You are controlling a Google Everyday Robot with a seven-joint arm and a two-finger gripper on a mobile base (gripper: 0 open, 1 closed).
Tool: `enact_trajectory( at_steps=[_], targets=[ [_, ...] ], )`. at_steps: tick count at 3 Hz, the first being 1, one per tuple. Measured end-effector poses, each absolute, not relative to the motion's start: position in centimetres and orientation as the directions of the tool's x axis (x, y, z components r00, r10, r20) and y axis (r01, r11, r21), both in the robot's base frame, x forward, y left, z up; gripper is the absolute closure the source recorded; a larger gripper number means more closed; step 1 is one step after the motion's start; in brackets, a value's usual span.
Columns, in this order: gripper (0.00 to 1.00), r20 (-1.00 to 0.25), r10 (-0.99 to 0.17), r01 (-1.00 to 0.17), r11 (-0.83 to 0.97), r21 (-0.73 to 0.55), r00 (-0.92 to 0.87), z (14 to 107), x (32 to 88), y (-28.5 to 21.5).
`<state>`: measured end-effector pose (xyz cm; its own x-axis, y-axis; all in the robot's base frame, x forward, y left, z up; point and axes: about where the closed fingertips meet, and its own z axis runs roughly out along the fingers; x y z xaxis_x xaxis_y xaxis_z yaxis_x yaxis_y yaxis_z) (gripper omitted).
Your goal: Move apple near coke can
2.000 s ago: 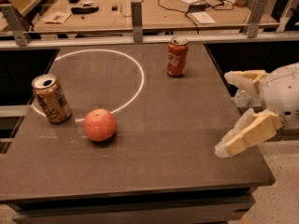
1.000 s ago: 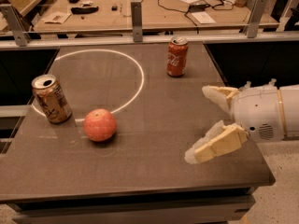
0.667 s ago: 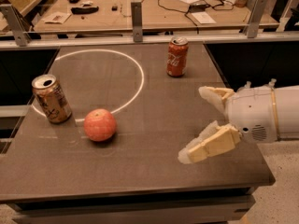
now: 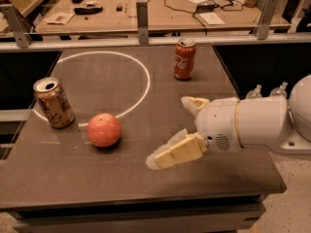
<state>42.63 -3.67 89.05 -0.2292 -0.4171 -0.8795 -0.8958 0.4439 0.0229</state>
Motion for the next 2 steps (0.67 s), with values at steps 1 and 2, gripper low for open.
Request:
enact_trajectory(
  at_steps=[1, 2],
  targets=[
    [0.0, -0.896, -0.376, -0.881, 0.471, 0.035, -0.237, 87.5, 43.4, -1.3],
    [0.0, -0.924, -0.321, -0.876, 0.481, 0.032, -0.209, 86.5, 44.5, 1.0]
  ],
)
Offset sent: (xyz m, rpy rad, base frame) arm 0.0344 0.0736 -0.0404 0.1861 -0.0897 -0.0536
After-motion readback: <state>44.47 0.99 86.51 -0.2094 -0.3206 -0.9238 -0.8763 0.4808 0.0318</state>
